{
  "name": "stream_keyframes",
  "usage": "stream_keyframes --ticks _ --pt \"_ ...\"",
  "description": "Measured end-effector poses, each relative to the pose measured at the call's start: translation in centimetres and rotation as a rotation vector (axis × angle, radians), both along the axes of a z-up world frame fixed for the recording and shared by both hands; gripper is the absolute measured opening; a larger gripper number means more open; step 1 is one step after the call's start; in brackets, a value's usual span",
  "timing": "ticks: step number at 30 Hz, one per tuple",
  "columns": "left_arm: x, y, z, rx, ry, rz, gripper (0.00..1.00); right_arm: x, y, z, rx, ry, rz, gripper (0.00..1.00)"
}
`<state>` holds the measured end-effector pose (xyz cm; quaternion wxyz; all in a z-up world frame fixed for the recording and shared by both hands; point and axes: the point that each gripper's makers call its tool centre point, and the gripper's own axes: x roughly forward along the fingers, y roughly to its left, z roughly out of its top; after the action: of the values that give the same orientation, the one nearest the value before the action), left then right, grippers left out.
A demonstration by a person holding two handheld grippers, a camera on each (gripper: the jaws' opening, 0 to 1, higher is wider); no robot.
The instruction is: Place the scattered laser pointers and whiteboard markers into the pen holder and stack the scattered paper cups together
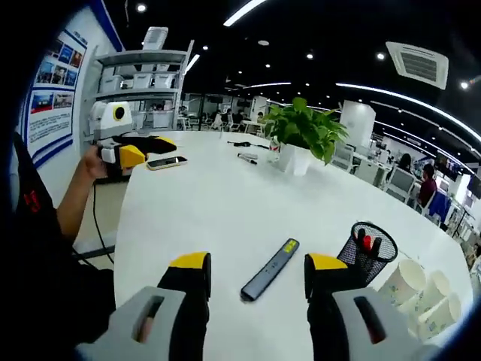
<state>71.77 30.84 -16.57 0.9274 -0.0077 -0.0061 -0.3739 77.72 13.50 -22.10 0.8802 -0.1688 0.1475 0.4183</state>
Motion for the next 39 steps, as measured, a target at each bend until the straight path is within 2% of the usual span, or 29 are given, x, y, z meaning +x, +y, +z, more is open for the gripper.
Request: stream_keyframes --ticks 2,3,4,6,8,12,14,22,23,24,26,34,36,38,39 --pt "0.0 0.1 0.0 0.005 -0.001 0.007 0.41 0.3 0.1 -0.4 0.002 0.009 -0.008 0.51" --pt "0.0 0.5 -0.3 0.061 -0.017 0.039 0.41 0.8 0.2 -1.6 0.002 0.033 -0.032 0.48" --pt "0.0 0.9 -0.3 0.073 -0.019 0.059 0.41 0.8 0.5 -2.4 -0.010 0.055 -0.025 0.48" --pt "0.1 1.6 -0.1 0.053 -0.025 0.082 0.40 0.9 0.7 -4.2 -0.083 0.057 -0.019 0.48" --pt "0.2 1.7 -0.1 0.035 -0.020 0.084 0.39 0.8 1.0 -4.7 -0.102 0.046 -0.016 0.49" --pt "0.2 1.7 -0.1 0.033 -0.018 0.084 0.39 0.9 1.0 -4.8 -0.106 0.043 -0.018 0.49" --pt "0.7 2.1 -0.4 0.053 -0.012 0.115 0.39 0.7 1.6 -4.9 -0.138 0.000 -0.007 0.49" --pt "1.2 2.4 -0.8 0.068 -0.001 0.139 0.38 1.6 1.9 -5.2 -0.123 -0.006 -0.023 0.48" --pt "1.1 2.4 -0.8 0.070 -0.002 0.138 0.38 1.7 2.0 -5.3 -0.135 -0.012 -0.020 0.48" --pt "1.1 2.3 -0.9 0.075 -0.003 0.136 0.38 1.7 1.9 -5.6 -0.177 -0.036 -0.013 0.47" --pt "1.1 2.2 -1.0 0.082 -0.001 0.132 0.38 1.6 2.1 -6.0 -0.193 -0.040 -0.005 0.45" --pt "1.0 2.2 -1.1 0.092 -0.002 0.134 0.38 1.4 2.4 -6.7 -0.175 -0.012 -0.014 0.45" --pt "1.0 2.2 -1.0 0.096 -0.003 0.136 0.38 1.3 2.4 -6.6 -0.176 -0.025 -0.019 0.45" --pt "1.0 2.3 -1.0 0.097 -0.005 0.139 0.38 1.4 2.4 -6.5 -0.153 -0.026 -0.026 0.44" --pt "1.0 2.3 -1.0 0.097 -0.005 0.138 0.38 1.4 2.6 -6.6 -0.117 0.002 -0.035 0.44"
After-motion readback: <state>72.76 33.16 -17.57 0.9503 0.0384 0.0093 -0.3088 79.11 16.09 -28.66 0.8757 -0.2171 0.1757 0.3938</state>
